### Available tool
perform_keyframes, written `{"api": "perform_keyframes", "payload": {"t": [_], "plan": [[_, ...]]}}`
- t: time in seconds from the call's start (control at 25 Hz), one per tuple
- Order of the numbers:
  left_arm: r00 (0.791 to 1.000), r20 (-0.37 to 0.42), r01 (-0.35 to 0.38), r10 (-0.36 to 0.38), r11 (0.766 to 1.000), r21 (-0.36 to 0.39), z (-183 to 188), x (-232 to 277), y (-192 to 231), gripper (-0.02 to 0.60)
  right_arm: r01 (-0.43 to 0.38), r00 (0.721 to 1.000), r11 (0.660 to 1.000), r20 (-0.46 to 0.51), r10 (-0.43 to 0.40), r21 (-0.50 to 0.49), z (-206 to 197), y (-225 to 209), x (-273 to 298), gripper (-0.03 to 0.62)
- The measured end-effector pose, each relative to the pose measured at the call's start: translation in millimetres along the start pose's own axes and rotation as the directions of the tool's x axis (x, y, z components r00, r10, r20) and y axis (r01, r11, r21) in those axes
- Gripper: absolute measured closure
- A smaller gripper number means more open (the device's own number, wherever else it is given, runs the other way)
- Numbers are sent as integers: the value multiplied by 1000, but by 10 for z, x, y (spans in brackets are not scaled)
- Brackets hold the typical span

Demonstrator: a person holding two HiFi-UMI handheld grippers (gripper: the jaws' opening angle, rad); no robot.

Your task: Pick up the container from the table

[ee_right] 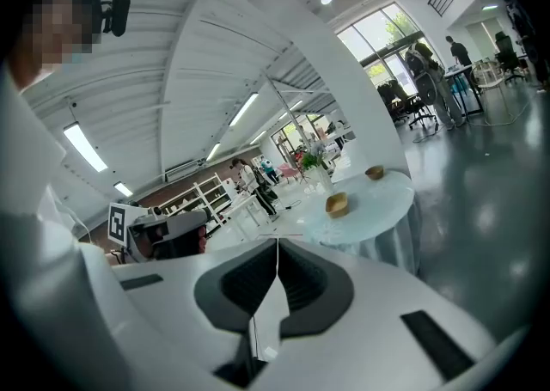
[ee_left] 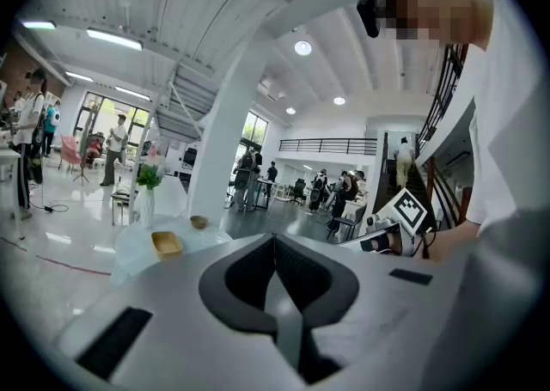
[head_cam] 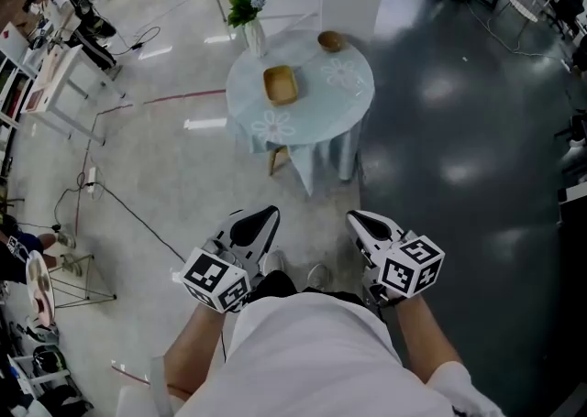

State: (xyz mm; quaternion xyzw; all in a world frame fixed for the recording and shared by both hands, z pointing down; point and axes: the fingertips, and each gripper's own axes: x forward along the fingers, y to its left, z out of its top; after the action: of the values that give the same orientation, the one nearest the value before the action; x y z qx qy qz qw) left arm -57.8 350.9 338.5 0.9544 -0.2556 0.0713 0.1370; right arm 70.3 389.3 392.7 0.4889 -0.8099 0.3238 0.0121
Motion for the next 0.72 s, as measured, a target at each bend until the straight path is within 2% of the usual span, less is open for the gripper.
{"api": "perform_keyframes", "payload": {"t": [0.4,0.72], "plan": [[1000,-1,-7,7,1000,-12,31,259,267,560,13,1000,1000,-12,-13,8,132,-258,220,571],[1000,-9,-5,4,999,-32,56,427,765,560,22,999,1000,-30,-21,19,290,-387,711,571]]}}
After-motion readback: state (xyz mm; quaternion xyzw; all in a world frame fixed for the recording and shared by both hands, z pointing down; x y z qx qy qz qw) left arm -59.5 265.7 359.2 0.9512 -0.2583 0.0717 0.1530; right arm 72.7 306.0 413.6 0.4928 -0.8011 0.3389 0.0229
